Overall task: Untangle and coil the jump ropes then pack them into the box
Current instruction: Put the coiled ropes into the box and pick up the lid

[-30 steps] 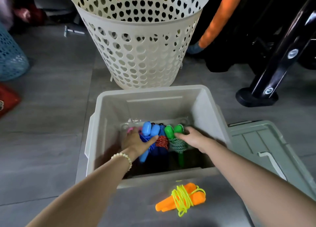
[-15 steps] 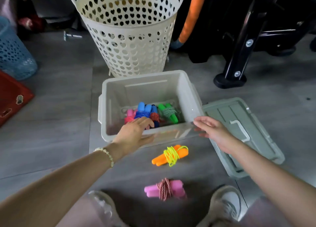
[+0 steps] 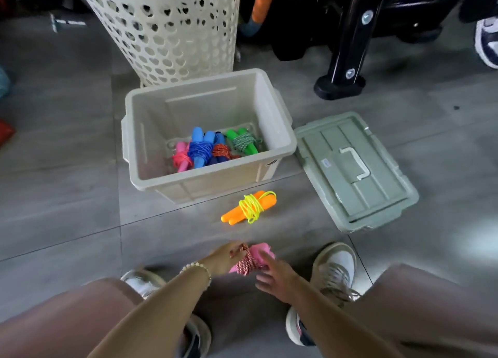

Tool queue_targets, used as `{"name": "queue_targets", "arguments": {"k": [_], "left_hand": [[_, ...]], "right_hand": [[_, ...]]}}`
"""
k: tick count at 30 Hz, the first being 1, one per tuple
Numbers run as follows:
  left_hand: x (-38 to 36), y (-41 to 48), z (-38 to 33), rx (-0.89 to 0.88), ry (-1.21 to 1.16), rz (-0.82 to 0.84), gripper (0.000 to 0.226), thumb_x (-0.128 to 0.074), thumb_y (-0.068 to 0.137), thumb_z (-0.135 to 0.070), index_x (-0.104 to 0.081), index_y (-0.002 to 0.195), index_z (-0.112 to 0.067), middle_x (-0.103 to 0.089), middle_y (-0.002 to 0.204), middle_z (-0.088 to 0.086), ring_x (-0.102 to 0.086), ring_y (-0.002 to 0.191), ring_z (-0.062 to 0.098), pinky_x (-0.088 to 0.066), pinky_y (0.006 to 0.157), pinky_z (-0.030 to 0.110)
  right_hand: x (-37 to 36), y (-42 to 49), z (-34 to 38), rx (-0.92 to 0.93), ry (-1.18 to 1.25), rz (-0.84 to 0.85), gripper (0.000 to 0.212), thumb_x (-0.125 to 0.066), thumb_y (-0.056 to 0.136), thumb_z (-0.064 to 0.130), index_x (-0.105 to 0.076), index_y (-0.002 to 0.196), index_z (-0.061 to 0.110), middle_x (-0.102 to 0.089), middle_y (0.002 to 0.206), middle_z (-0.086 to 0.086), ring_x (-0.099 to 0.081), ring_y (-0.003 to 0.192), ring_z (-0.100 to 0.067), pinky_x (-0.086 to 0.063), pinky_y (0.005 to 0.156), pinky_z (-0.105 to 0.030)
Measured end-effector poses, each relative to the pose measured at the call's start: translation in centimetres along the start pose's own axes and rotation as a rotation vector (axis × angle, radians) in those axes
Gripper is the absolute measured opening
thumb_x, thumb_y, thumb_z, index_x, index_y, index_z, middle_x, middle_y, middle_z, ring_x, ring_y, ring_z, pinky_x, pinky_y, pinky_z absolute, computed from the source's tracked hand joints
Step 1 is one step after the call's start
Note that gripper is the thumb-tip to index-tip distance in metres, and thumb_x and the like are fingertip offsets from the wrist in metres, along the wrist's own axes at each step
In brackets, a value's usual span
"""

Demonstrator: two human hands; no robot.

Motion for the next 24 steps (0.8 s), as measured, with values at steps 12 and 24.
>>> {"name": "queue_targets", "arguments": {"k": [12,24], "left_hand": [[6.4,4.6,-4.8,-0.096,0.186,-0.426,0.046,-0.057,0.091,-0.041,-0.047,0.133,-0.024,-0.050,0.128,0.000,-0.049,0.117,0.021,-0.044,0.095,0.037],[4.1,7.8,-6.2,0.065,-0.019,-0.399,0.069,-0.083,0.063,-0.044,-0.045,0.113,-0.017,-0.054,0.117,0.002,-0.057,0.102,0.024,-0.043,0.079,0.030]], "right_hand": [[4.4,0.6,9.0,0.463,0.160,-0.143,0.051,-0.074,0.077,0.007,-0.045,0.118,0.016,-0.061,0.114,-0.017,-0.064,0.092,-0.029,-0.054,0.074,-0.037],[8.6,0.7,12.5,0.630,-0.038,-0.252,0.046,-0.075,0.073,-0.005,-0.054,0.113,0.003,-0.064,0.099,-0.016,-0.065,0.079,-0.015,-0.051,0.074,-0.026]]}}
Point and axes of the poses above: each hand's wrist, its own y-axis towards the middle knuckle, its own x-axis out of the back of the hand, z = x × y, the point moved 4 cm from there along y, towards the middle knuckle
